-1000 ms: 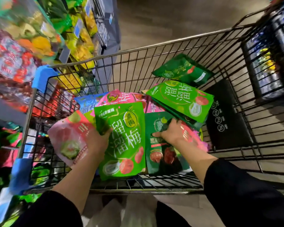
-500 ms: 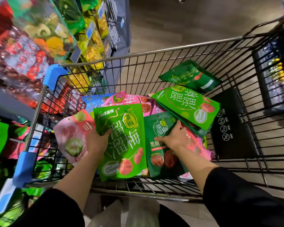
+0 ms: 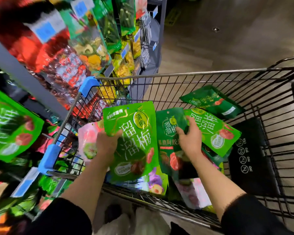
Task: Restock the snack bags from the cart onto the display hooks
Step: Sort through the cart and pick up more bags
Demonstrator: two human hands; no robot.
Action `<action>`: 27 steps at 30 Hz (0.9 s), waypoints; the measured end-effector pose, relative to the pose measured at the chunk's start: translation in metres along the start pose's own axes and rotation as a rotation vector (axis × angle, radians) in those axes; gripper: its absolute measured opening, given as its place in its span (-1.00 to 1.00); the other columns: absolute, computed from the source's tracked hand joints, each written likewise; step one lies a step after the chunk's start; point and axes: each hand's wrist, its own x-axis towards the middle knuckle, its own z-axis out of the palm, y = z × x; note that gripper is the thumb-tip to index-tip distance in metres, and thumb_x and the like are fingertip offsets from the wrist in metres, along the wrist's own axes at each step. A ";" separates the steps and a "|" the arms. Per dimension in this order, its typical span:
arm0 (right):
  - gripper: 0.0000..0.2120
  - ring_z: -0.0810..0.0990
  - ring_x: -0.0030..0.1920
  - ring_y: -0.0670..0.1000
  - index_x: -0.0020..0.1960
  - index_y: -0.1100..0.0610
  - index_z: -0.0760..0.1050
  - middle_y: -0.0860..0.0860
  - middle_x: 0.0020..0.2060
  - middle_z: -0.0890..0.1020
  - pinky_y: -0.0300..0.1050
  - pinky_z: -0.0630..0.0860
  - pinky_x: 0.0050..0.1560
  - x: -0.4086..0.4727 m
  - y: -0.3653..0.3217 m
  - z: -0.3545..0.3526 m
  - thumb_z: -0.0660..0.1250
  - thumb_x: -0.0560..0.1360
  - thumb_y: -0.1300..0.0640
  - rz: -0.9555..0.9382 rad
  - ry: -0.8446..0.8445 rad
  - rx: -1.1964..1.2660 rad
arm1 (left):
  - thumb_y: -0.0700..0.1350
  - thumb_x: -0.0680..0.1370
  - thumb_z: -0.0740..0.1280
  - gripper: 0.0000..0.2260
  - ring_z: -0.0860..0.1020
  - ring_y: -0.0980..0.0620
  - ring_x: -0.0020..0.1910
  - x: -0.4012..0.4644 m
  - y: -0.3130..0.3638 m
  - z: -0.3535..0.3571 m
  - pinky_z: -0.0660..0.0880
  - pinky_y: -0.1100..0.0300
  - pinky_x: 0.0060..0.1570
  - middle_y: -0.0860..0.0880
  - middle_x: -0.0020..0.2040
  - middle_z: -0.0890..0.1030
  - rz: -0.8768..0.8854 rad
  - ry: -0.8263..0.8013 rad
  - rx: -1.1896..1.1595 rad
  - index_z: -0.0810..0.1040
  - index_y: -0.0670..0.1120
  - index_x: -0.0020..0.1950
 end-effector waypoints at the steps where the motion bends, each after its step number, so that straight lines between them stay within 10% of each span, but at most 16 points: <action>1: -0.49 0.61 0.08 0.18 0.37 0.10 0.37 0.12 0.08 0.64 0.07 0.50 0.14 0.006 -0.011 -0.006 0.43 0.46 0.22 -0.036 0.030 0.082 | 0.00 0.30 0.56 -0.63 0.56 -0.07 -0.19 0.004 0.002 -0.005 0.57 -0.23 -0.07 -0.19 -0.14 0.62 0.037 0.044 -0.074 0.60 -0.21 -0.07; 12: -0.43 0.51 0.26 0.03 0.39 0.12 0.36 0.03 0.27 0.54 0.03 0.41 0.34 -0.024 -0.193 -0.010 0.43 0.43 0.26 -0.549 -0.010 0.496 | -0.17 0.45 0.48 -0.70 0.54 0.03 0.02 -0.073 0.119 -0.138 0.47 0.19 0.07 0.00 0.03 0.53 0.435 0.587 -0.326 0.52 -0.11 0.15; 18: -0.43 0.39 0.18 -0.26 0.40 0.20 0.36 -0.01 0.27 0.49 -0.55 0.23 0.20 -0.121 -0.274 0.016 0.44 0.44 0.29 -0.751 -0.180 0.640 | -0.03 0.40 0.49 -0.64 0.64 -0.14 -0.08 -0.142 0.096 -0.262 0.54 -0.06 0.04 -0.20 -0.03 0.64 0.474 0.834 -0.278 0.61 -0.25 0.07; 27: -0.45 0.48 -0.05 -0.49 0.34 0.23 0.42 -0.29 0.02 0.52 -0.53 0.36 0.05 -0.313 -0.349 0.050 0.42 0.37 0.41 -0.975 -0.467 0.814 | -0.13 0.41 0.50 -0.75 0.64 -0.09 -0.06 -0.285 0.028 -0.412 0.57 -0.15 0.01 -0.14 -0.07 0.66 0.534 1.196 -0.344 0.65 -0.22 0.02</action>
